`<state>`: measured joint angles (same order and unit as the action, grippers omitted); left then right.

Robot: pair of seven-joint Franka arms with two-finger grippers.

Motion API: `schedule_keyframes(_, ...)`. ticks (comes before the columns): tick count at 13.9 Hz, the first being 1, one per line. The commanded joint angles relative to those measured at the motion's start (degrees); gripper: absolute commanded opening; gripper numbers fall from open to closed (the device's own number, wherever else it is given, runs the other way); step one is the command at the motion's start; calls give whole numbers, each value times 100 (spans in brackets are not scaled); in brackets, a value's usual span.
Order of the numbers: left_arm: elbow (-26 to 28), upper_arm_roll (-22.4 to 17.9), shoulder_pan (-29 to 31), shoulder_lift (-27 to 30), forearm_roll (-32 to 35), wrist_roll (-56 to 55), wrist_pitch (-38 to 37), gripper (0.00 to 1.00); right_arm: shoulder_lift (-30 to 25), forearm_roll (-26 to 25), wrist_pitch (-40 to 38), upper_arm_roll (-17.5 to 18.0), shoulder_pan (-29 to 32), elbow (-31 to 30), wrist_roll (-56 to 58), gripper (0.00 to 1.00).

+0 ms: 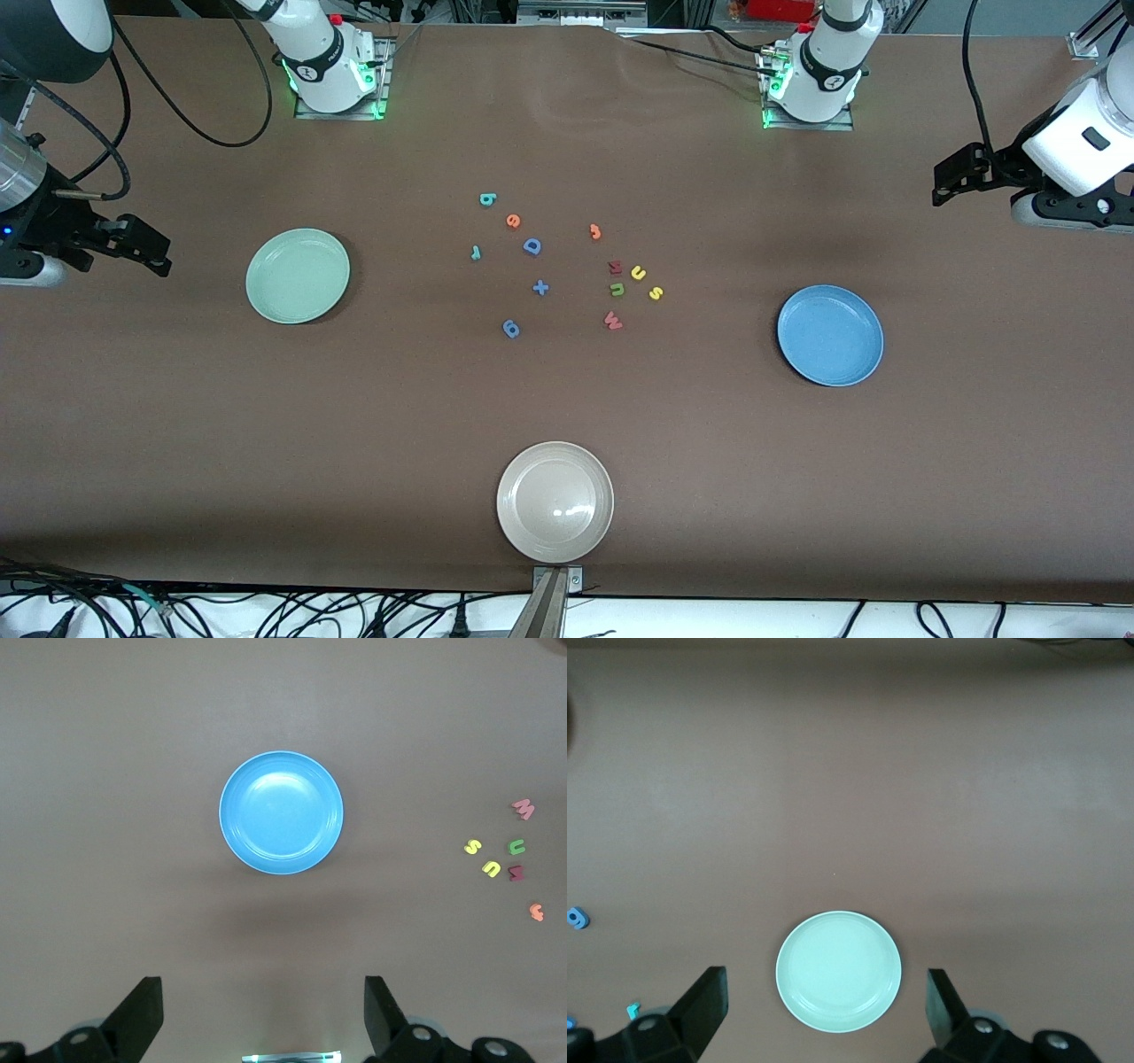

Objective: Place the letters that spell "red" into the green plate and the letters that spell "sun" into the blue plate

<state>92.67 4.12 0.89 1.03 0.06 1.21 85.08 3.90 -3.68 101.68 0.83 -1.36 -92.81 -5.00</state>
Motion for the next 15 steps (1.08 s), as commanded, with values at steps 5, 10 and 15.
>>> schedule_keyframes(5,-171,1,-1,-67,-155,-16,-123,100,-74,-1,-149,330,311,8,-221,100)
schedule_keyframes(10,-171,-8,-1,-67,-155,-24,-123,100,-65,-18,-474,321,311,8,-221,100)
schedule_keyframes(15,-171,-8,7,-67,-155,-24,-123,100,-56,-45,-430,321,259,-18,-273,100)
